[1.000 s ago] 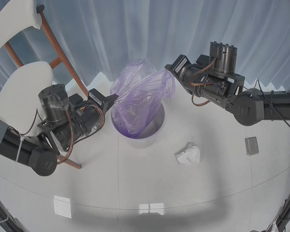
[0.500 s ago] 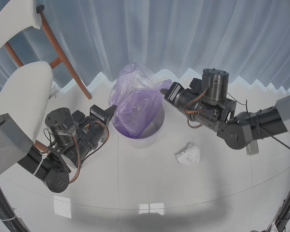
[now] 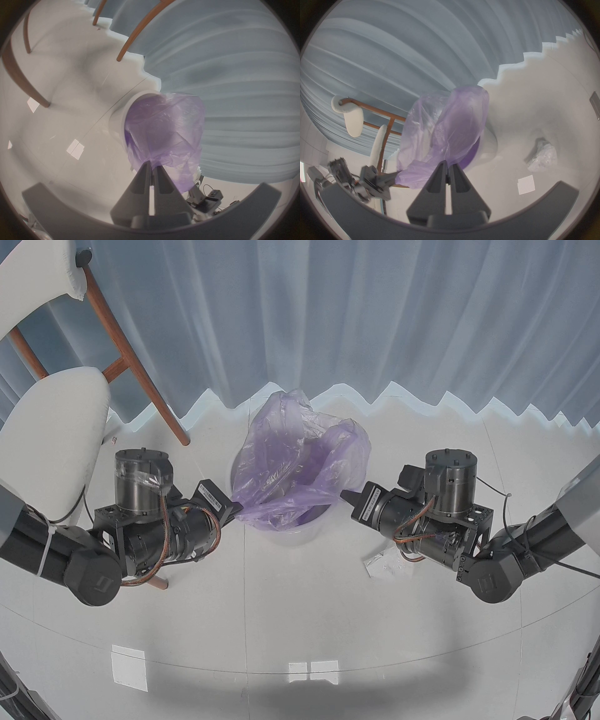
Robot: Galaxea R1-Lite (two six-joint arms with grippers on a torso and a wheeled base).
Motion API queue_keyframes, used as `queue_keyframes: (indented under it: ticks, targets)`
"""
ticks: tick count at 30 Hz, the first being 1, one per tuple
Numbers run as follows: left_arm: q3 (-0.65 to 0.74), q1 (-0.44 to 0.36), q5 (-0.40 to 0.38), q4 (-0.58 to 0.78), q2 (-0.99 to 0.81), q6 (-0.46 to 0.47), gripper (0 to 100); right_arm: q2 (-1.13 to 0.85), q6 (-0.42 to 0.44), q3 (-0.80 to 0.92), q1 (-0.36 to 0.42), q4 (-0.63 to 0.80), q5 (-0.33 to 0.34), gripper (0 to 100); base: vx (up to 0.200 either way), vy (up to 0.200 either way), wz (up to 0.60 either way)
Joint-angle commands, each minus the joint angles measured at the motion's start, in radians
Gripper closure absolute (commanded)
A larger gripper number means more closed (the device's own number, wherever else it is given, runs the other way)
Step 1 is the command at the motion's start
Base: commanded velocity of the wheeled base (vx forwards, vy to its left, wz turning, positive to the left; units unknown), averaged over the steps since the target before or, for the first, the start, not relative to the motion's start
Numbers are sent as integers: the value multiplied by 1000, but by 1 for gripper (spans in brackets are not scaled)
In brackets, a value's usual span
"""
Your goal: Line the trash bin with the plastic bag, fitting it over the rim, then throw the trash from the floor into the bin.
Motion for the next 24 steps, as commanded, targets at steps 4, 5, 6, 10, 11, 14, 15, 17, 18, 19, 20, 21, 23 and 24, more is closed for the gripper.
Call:
queue_keyframes:
  ticks: [4,5,6,10,11,14,15,17,18,19,20,21,23,24]
  targets:
    - [-80,28,-18,-2,-19,59,100,79,9,64,-57,-40,-4,100,0,0,0]
    - [-80,26,-21,-2,-19,59,100,79,13,66,-59,-39,-4,100,0,0,0]
    - [-80,25,-19,-2,-20,59,100,79,24,71,-60,-39,-5,100,0,0,0]
    - [-74,16,-19,-4,-20,72,100,78,75,69,-59,-36,-14,100,0,0,0]
    - [-68,8,-16,-4,-17,83,100,81,112,69,-57,-33,-14,100,0,0,0]
    - [-63,3,-15,-5,-11,86,100,84,129,69,-54,-31,-14,100,0,0,0]
    - [-54,-3,-13,-5,-8,98,100,105,158,64,-50,-33,-14,100,0,0,0]
    - [-55,-3,-11,-5,-3,108,100,113,159,63,-45,-31,-14,100,0,0,0]
    - [-55,-3,-11,-5,0,111,100,121,161,64,-39,-31,-13,100,0,0,0]
    - [-55,-1,-10,-5,4,115,100,128,161,66,-33,-31,-13,100,0,0,0]
    - [-57,0,-7,-4,11,125,100,139,161,66,-27,-33,-13,100,0,0,0]
    - [-55,2,-4,-4,17,132,100,151,161,63,-25,-33,-13,100,0,0,0]
    - [-57,5,15,-5,29,155,100,167,161,52,-17,-33,-11,100,0,0,0]
    - [-55,7,19,-5,32,168,100,168,161,43,-8,-33,-8,100,0,0,0]
